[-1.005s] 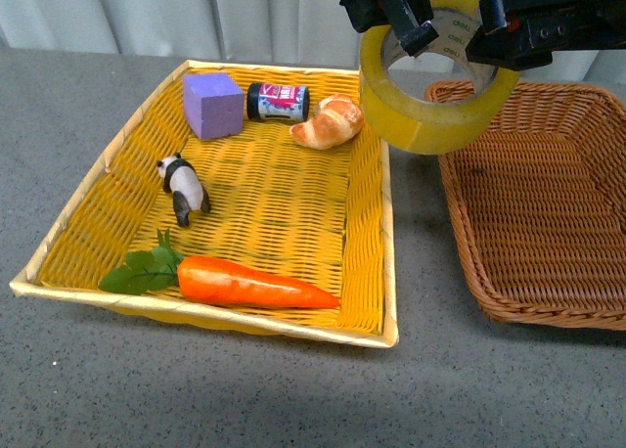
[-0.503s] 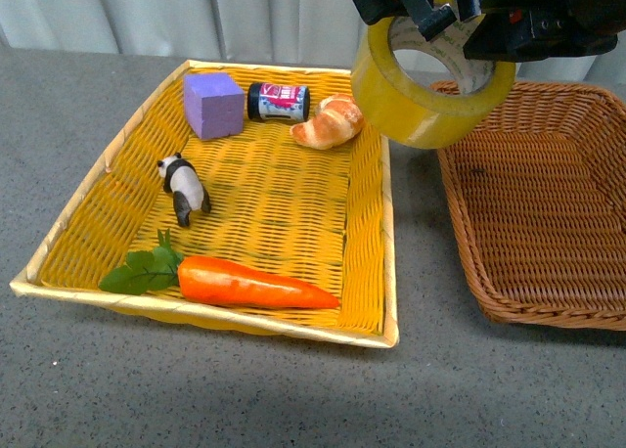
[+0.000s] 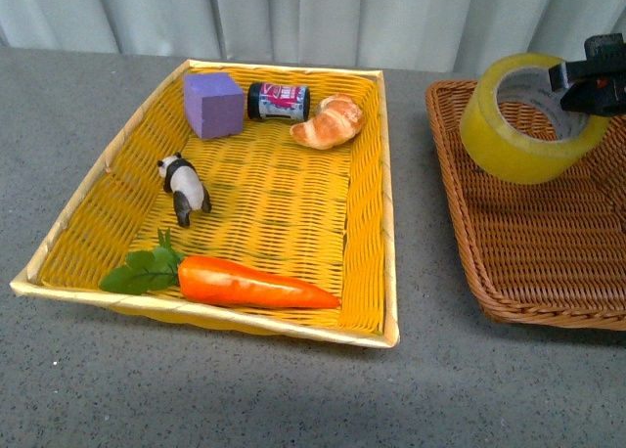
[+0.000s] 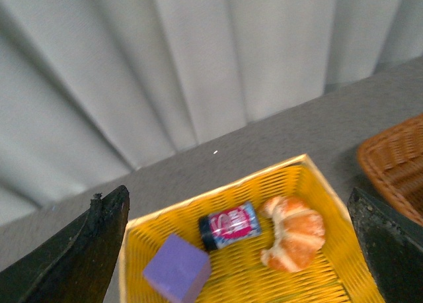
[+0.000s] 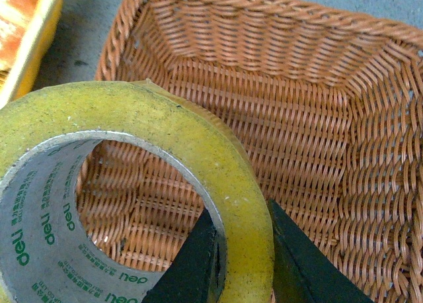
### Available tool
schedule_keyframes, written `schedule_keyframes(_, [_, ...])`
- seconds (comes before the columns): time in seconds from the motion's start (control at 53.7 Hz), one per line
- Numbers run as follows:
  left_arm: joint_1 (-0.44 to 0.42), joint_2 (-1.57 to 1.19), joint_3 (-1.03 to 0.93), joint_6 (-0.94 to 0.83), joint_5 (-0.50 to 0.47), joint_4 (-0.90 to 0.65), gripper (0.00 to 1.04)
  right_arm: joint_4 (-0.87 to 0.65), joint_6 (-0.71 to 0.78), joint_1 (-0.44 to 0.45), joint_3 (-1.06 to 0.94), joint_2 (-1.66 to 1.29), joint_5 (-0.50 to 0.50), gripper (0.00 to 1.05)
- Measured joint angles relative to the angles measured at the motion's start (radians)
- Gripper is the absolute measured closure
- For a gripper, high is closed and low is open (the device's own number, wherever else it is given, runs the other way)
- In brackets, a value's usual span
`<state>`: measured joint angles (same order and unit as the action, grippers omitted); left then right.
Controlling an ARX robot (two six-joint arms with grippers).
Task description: Move tape to another basket
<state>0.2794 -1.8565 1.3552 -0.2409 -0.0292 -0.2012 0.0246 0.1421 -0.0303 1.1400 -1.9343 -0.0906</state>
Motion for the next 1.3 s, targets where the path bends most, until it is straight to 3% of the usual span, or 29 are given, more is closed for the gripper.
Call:
schedule_keyframes(0.279, [-0.026, 0.005, -0.113, 0.123, -0.118, -0.082, 0.06, -0.005, 0.004, 0.024, 0.0, -0.089, 0.042, 0.89])
schedule_keyframes(0.745, [-0.006, 0.006, -0.135, 0.167, -0.14, -0.1, 0.06, 0.01, 0.019, 0.061, -0.019, -0.136, 0.093, 0.89])
schedule_keyframes(1.191, [-0.005, 0.07, -0.179, 0.19, -0.253, -0.186, 0.06, -0.2, 0.015, 0.079, -0.108, 0.008, 0.135, 0.13])
schedule_keyframes(1.229, [-0.005, 0.072, -0.182, 0.191, -0.252, -0.193, 0.07, -0.226, 0.005, 0.081, -0.114, 0.01, 0.126, 0.09])
schedule_keyframes(1.303, [-0.018, 0.093, -0.27, 0.211, -0.219, -0.381, 0.18, -0.605, -0.051, 0.082, -0.235, -0.009, 0.054, 0.2])
